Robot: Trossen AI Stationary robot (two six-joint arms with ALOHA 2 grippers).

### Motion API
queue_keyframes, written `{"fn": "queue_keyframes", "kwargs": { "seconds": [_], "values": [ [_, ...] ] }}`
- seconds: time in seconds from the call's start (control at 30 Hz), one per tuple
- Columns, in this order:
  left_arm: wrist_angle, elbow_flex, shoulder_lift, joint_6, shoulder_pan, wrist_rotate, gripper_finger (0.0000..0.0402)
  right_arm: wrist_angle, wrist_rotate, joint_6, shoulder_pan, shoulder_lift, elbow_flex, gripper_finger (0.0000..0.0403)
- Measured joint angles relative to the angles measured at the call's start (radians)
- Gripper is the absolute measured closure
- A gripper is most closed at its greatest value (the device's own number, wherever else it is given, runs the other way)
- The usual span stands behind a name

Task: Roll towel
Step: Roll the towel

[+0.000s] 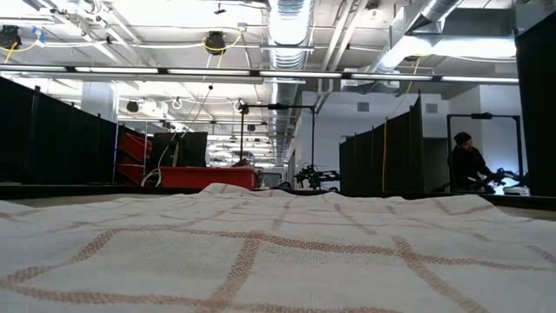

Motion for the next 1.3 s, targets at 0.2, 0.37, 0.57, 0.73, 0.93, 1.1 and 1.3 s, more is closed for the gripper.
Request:
{"fn": "queue_keyframes", "kwargs": {
  "seconds": [0.2, 0.37, 0.57, 0.73, 0.93, 1.1, 1.3],
  "values": [
    [-0.009, -0.010, 0.000, -0.001, 0.002, -0.015, 0.0319, 0.000, 0.000, 0.003, 0.000, 0.000, 0.000, 0.0235],
    [-0.021, 0.046, -0.002, 0.012, 0.002, -0.016, 0.0319, 0.001, -0.001, 0.026, 0.004, 0.000, 0.000, 0.0235],
    [-0.087, 0.064, -0.004, 0.017, 0.002, -0.075, 0.0319, 0.004, -0.001, 0.025, 0.005, 0.000, -0.001, 0.0235],
    [-0.044, 0.001, -0.001, 0.013, 0.003, -0.088, 0.0319, 0.008, -0.001, 0.021, 0.000, 0.000, -0.001, 0.0235],
    [-0.013, -0.043, 0.000, 0.012, 0.002, -0.074, 0.0319, 0.015, -0.001, 0.021, 0.001, 0.000, -0.001, 0.0235],
    [-0.004, -0.058, 0.000, 0.007, 0.003, -0.073, 0.0319, 0.073, -0.003, 0.026, 0.015, 0.000, -0.001, 0.0235],
    [-0.002, -0.058, 0.000, 0.004, 0.008, -0.073, 0.0319, 0.032, -0.004, 0.051, 0.023, 0.000, -0.002, 0.0235]
  ]
}}
